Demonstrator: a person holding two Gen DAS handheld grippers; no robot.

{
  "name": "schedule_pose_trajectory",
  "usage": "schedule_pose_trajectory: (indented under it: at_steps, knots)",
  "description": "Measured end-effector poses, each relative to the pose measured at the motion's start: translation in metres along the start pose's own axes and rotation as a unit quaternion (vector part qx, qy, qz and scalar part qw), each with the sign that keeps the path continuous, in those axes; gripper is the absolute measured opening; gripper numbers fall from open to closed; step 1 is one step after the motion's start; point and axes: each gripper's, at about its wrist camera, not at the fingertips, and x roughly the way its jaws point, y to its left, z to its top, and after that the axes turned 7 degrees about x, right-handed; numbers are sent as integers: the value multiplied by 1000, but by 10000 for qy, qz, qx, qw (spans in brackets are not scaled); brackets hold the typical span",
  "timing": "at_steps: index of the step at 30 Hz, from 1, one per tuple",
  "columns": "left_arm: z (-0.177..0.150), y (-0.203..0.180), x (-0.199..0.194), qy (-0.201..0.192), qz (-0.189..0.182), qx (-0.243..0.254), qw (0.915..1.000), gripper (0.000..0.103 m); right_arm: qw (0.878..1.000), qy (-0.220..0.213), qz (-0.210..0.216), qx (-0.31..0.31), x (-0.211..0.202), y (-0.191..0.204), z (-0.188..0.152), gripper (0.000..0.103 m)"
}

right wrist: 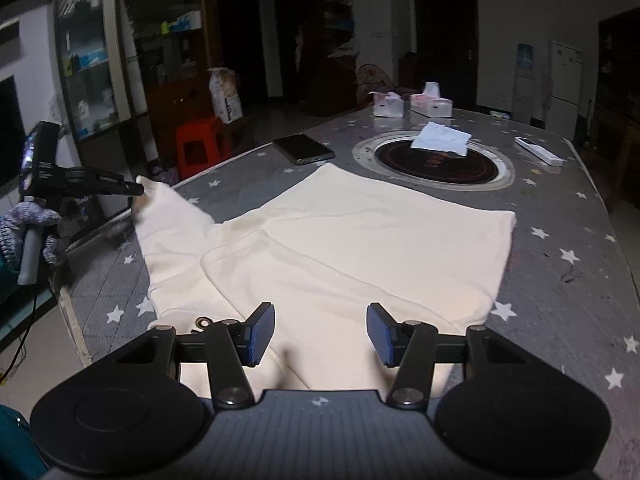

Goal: Fold clothes

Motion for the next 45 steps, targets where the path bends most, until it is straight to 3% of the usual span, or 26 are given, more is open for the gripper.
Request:
schedule_pose_trajectory:
  at_steps: [6, 14, 19, 24, 30, 34, 40, 45]
  knots:
    - [30, -54, -43, -564, -974, 282, 9932, 5, 9996, -175, -32, 223, -9, -12, -7, 52]
    - [44, -146, -78, -772, -2347, 765, 9660, 5, 9974, -425, -88, 576, -26, -36, -22, 52]
    - [26, -200, -81, -516, -3064, 1054, 9446, 5, 9947, -554, -197, 838, -39, -53, -32, 52]
    - [-10, -242, -72, 52, -3640, 1368, 9213, 6, 9925, -591, -309, 1028, -48, -64, -40, 52]
    - [-38, -256, -55, 624, -3747, 1556, 9119, 17, 9915, -567, -357, 1118, -48, -67, -41, 52]
    - [-36, -237, -55, 482, -3607, 1540, 9186, 27, 9924, -526, -290, 1069, -43, -63, -35, 52]
    - [-26, -195, -27, 468, -2818, 1392, 9482, 25, 9942, -416, -146, 985, -24, -51, -22, 51]
    - [-31, -164, -2, 711, -2396, 1240, 9603, 19, 9969, -248, -3, 751, -4, -37, -13, 51]
